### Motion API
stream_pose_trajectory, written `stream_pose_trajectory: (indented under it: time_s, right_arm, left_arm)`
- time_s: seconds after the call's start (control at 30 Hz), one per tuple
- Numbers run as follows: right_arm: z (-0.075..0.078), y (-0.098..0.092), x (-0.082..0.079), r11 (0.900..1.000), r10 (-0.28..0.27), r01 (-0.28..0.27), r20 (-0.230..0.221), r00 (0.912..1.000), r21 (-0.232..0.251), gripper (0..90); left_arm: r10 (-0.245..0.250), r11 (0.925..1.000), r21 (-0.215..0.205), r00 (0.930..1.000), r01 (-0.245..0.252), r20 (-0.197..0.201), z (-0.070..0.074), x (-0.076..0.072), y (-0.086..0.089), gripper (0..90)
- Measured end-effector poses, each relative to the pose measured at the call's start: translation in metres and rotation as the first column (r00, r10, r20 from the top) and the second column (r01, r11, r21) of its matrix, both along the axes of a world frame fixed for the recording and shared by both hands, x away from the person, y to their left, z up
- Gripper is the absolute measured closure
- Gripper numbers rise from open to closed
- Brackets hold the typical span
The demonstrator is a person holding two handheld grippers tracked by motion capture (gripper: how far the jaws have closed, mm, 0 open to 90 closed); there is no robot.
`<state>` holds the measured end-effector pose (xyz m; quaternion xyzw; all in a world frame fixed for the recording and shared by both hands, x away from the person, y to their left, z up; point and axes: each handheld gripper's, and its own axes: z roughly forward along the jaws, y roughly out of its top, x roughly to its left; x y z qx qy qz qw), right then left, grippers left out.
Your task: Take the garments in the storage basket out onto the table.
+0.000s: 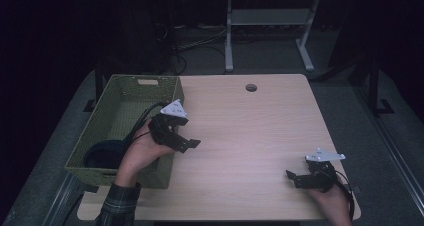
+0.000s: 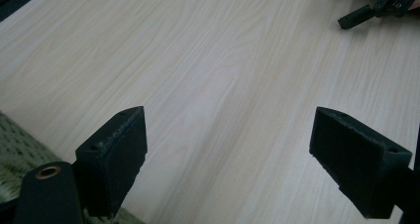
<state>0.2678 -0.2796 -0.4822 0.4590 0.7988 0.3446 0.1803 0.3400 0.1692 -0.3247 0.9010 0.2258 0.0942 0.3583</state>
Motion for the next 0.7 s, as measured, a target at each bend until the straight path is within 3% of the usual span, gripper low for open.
stream_pose_trajectory:
  time_s: [0.7]
  right_arm:
    - [0.000,0.000,0.000,1.000,0.000,0.000,-0.001,1.0000,0.001,9.5]
  left_arm:
    - [0.101,0.9949,0.001,0.9944,-0.101,0.033,0.013,0.000,0.043,14.7]
